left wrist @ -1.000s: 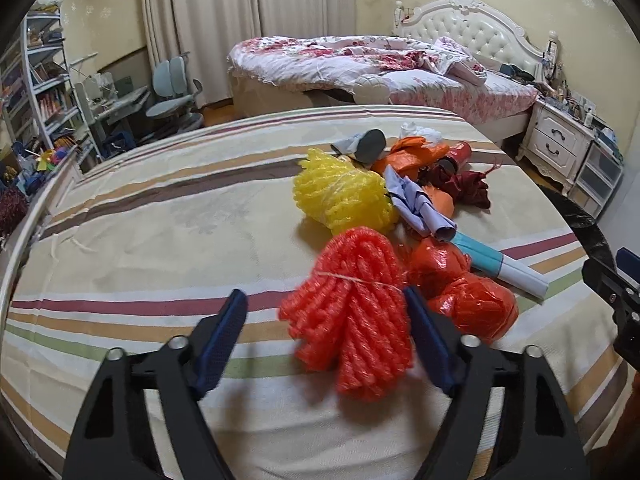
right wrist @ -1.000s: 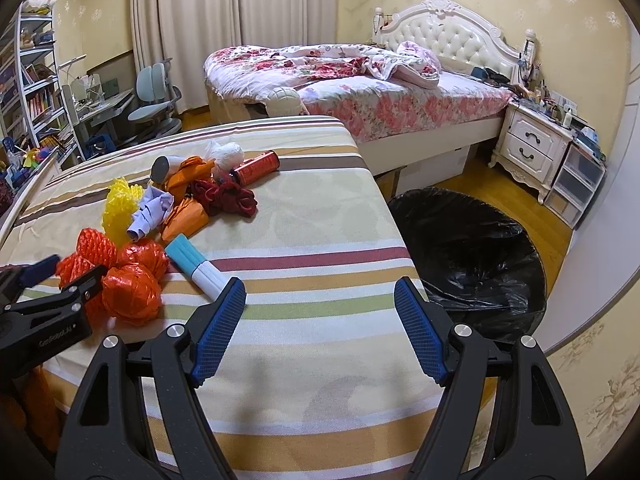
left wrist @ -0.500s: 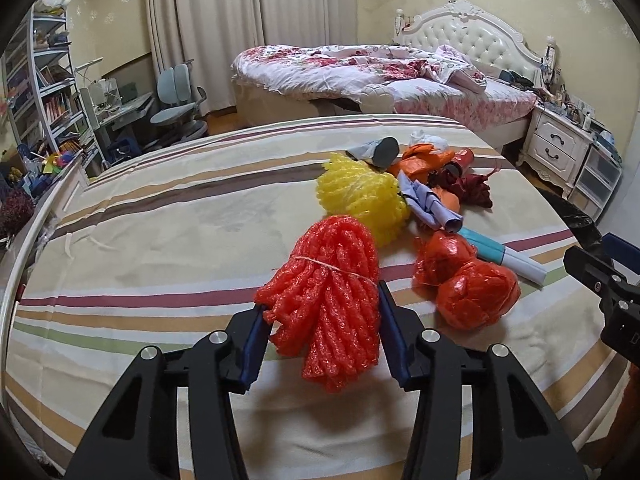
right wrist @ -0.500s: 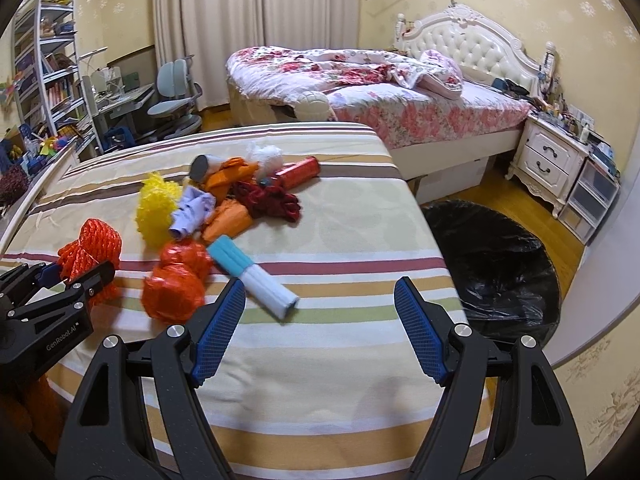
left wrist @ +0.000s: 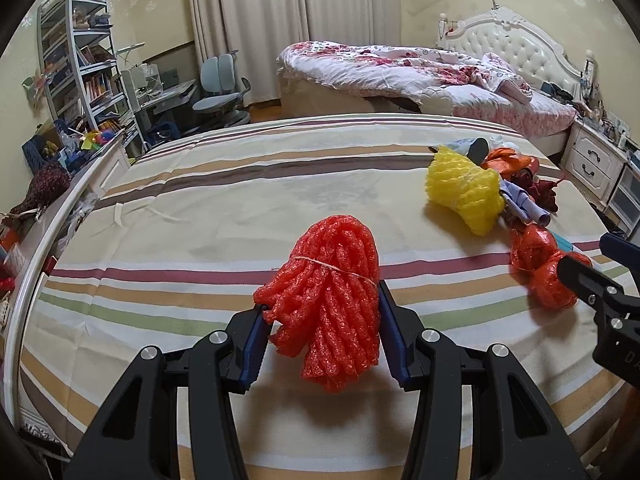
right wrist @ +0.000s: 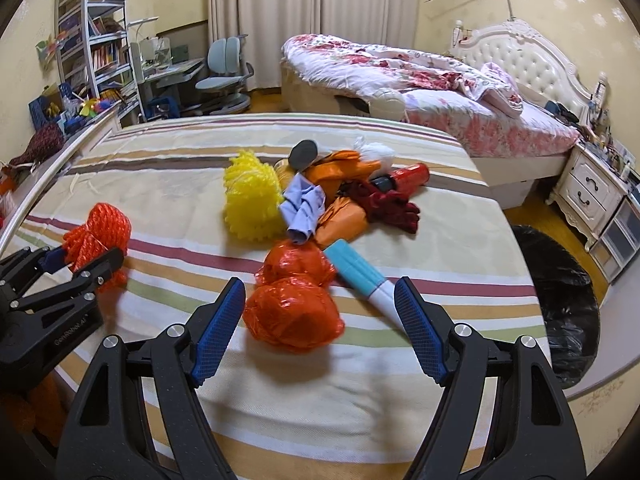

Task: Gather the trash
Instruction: 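Grasp the red plastic bag with the right gripper, then carry the red bag and red foam net over the black bin with both grippers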

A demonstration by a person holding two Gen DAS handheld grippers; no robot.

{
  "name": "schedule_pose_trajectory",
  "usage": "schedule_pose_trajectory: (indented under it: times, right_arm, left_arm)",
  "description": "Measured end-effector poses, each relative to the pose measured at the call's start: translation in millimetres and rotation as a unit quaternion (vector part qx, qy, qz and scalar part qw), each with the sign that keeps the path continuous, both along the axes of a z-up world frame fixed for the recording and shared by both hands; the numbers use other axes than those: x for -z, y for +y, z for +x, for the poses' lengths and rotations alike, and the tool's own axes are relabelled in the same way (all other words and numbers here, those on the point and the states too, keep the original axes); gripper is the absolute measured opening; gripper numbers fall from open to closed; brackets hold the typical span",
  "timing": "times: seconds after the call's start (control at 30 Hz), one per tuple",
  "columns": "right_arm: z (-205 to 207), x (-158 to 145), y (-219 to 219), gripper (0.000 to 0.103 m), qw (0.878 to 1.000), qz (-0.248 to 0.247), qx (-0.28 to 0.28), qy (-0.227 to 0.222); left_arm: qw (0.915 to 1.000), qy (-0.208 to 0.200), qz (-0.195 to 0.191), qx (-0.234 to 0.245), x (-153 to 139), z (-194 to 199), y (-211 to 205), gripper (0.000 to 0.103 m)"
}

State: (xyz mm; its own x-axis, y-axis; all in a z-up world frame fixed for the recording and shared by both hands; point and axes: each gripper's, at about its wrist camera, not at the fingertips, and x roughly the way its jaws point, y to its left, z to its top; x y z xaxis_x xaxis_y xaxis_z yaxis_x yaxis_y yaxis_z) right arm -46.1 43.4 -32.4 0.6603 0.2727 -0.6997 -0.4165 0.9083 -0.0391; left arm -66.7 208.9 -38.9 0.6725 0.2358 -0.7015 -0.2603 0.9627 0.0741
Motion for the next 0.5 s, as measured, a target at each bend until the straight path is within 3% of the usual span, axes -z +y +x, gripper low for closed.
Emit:
schedule_pose_trajectory:
  times: [0.07, 0.17, 0.5]
  right_arm:
    - [2.7, 4.8, 2.2, 0.057, 1.0, 0.003, -0.005, 0.009]
    - [5.9, 11.0, 4.3, 0.043, 0.999, 0.012, -0.015, 0.03]
    - [-10.3, -0.3, -3.0, 0.038, 0.999, 0.019, -0.028, 0.014]
  left_arm:
    - [1.0, -0.001, -0.005, -0.001, 0.5, -1.4, 2.7, 0.049]
    - [0.9999, -0.002, -0.012, -0.001, 0.7, -1.1, 4.8, 0.049]
    - [0.9997, -0.014, -0.018, 0.009, -6.3, -6.9, -3.5, 0.049]
